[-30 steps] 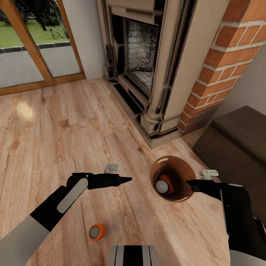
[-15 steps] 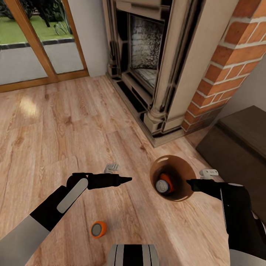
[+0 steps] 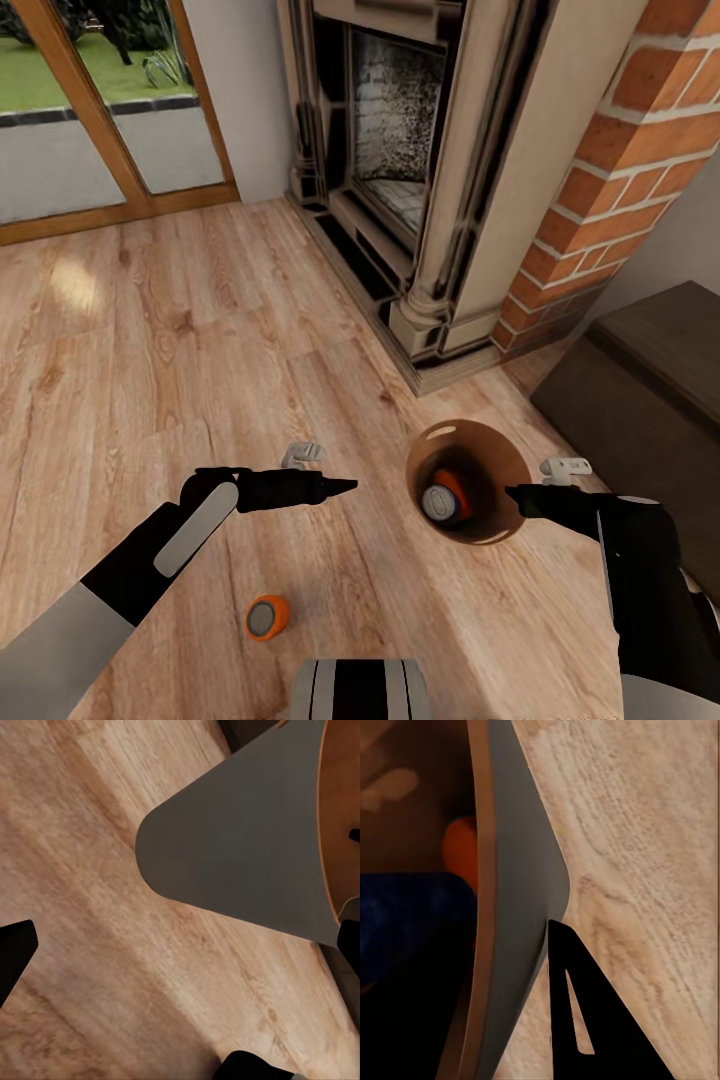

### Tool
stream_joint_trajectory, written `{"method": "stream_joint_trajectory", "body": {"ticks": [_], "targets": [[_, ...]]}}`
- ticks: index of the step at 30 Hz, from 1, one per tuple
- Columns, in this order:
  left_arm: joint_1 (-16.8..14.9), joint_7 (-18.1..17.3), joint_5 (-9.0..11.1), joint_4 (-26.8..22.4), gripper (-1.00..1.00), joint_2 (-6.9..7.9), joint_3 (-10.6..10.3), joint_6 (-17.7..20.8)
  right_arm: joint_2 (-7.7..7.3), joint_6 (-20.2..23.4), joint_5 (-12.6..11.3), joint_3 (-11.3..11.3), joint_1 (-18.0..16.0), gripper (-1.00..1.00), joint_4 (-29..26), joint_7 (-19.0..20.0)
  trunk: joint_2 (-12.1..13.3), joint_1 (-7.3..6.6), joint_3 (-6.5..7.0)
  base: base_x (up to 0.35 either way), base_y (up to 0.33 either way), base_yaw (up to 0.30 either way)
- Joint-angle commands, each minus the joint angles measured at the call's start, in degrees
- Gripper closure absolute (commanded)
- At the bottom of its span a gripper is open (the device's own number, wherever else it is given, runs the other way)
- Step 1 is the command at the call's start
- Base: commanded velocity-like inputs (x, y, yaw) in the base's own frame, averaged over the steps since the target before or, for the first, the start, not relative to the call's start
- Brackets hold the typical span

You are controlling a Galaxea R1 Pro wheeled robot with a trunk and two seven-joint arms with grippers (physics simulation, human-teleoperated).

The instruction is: Put the three can of soda from the living room inside the tash can in the kitchen.

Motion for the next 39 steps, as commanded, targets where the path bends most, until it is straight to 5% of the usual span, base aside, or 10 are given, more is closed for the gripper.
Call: {"method": "stream_joint_trajectory", "body": {"ticks": [1, 25, 39], "targets": [[0.0, 0.0, 0.0, 0.0, -1.0, 0.0, 0.0, 0.0, 0.0, 0.4, -1.3, 0.0, 0.0, 1.0, 0.0, 0.1, 0.0, -0.01, -0.09, 0.0, 0.0, -0.021], [0.0, 0.0, 0.0, -0.1, -1.0, 0.0, 0.0, 0.0, -0.35, 0.3, -1.3, 0.0, 0.0, 1.0, 0.0, 0.1, 0.0, -0.01, -2.23, 0.0, 0.0, -0.002], [0.0, 0.0, 0.0, -0.1, -1.0, 0.0, 0.0, 0.0, -0.61, 0.5, -1.3, -0.2, 0.0, 1.0, 0.0, 0.2, 0.0, -0.01, -2.37, 0.0, 0.0, 0.0]]}}
